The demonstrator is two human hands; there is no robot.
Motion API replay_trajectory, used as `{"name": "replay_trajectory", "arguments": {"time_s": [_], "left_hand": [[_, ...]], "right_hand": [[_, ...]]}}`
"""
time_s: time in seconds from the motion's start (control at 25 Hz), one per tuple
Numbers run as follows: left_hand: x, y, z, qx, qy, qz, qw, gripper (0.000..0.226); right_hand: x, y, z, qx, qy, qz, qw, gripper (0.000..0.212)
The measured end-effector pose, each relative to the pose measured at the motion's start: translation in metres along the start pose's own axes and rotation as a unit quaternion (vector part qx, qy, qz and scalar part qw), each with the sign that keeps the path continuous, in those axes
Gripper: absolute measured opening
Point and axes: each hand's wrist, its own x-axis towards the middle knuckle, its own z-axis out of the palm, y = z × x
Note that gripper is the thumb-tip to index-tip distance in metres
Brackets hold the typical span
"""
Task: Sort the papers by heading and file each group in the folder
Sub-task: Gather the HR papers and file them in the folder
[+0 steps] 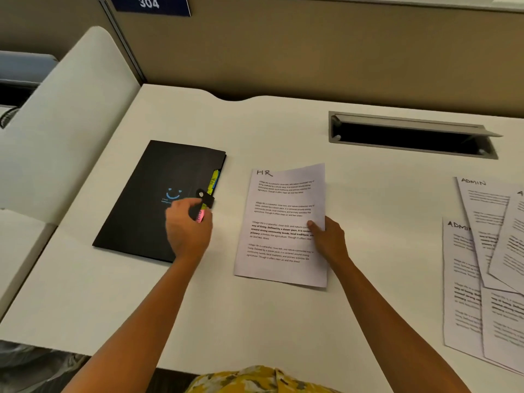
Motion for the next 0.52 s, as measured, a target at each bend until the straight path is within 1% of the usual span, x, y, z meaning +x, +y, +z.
{"name": "replay_trajectory", "arguments": {"time_s": [0.04, 0.08, 0.2, 0.28, 0.32, 0.36, 0.4, 0.52], "left_hand": [[0.009, -0.011, -0.005, 0.044, 0.000, -0.014, 0.999, 0.038], [0.016, -0.022, -0.010, 0.097, -0.017, -0.026, 0.995, 0.048], [0.031, -0.053, -0.017, 0.239, -0.125, -0.056, 0.961, 0.084], [0.032, -0.064, -0.019, 0.289, -0.186, -0.074, 0.936, 0.099], [0.032, -0.065, -0.020, 0.304, -0.205, -0.073, 0.928, 0.100], [0.033, -0.064, -0.020, 0.311, -0.217, -0.066, 0.923, 0.096], [0.034, -0.062, -0.021, 0.315, -0.219, -0.049, 0.922, 0.087], [0.036, -0.054, -0.026, 0.297, -0.193, 0.051, 0.934, 0.046]], "right_hand": [[0.001, 0.000, 0.001, -0.005, 0.002, -0.003, 1.000, 0.037], [0.001, -0.001, 0.003, -0.008, 0.002, -0.004, 1.000, 0.038], [0.004, -0.002, 0.005, -0.015, -0.003, 0.000, 1.000, 0.039], [0.005, -0.001, 0.005, -0.009, -0.002, 0.005, 1.000, 0.038], [0.005, 0.000, 0.005, -0.005, 0.000, 0.007, 1.000, 0.037], [0.006, 0.001, 0.005, -0.002, 0.002, 0.008, 1.000, 0.037], [0.006, 0.002, 0.005, 0.000, 0.001, 0.008, 1.000, 0.037], [0.007, 0.003, 0.005, 0.001, 0.003, 0.019, 1.000, 0.037]]}}
